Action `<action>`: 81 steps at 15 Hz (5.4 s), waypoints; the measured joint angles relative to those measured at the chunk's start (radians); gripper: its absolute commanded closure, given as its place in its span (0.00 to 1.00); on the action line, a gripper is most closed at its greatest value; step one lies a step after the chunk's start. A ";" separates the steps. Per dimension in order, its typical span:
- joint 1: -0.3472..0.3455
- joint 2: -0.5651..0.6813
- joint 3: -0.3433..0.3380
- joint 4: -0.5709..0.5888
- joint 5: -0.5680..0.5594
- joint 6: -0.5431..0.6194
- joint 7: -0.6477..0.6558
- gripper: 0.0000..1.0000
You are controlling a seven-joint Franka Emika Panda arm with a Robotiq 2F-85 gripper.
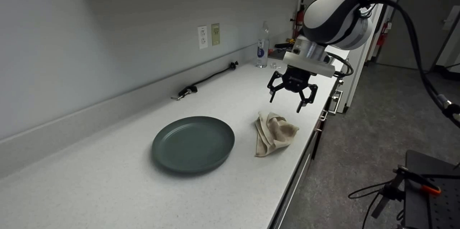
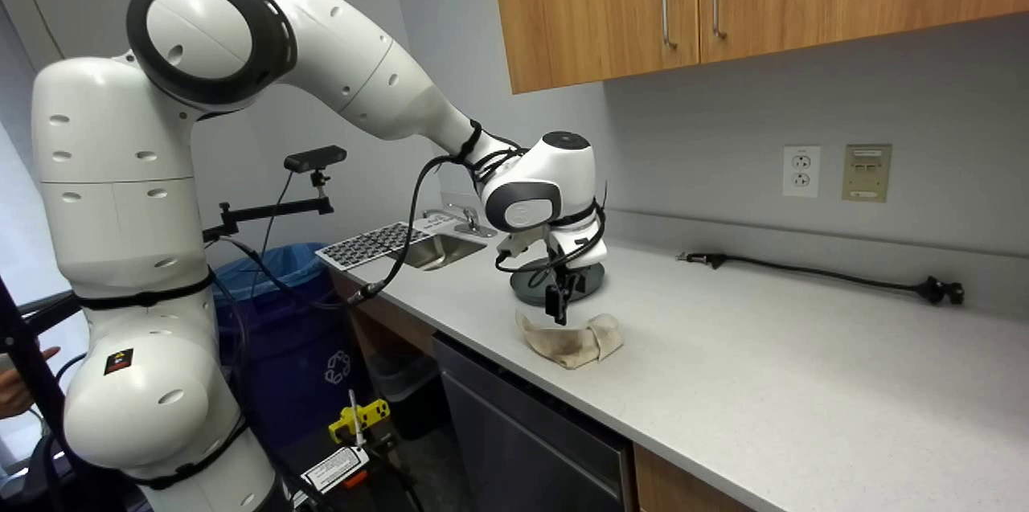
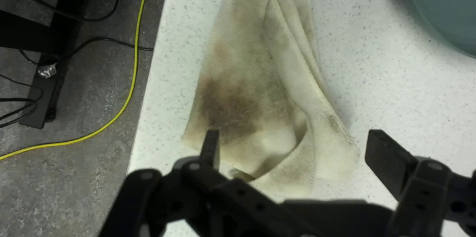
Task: Unfold the towel
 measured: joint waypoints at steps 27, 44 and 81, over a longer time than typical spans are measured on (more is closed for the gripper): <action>-0.025 0.224 -0.002 0.115 0.227 0.228 0.079 0.00; -0.018 0.231 -0.001 0.100 0.229 0.228 0.173 0.00; 0.103 0.071 -0.014 -0.012 0.166 0.858 0.143 1.00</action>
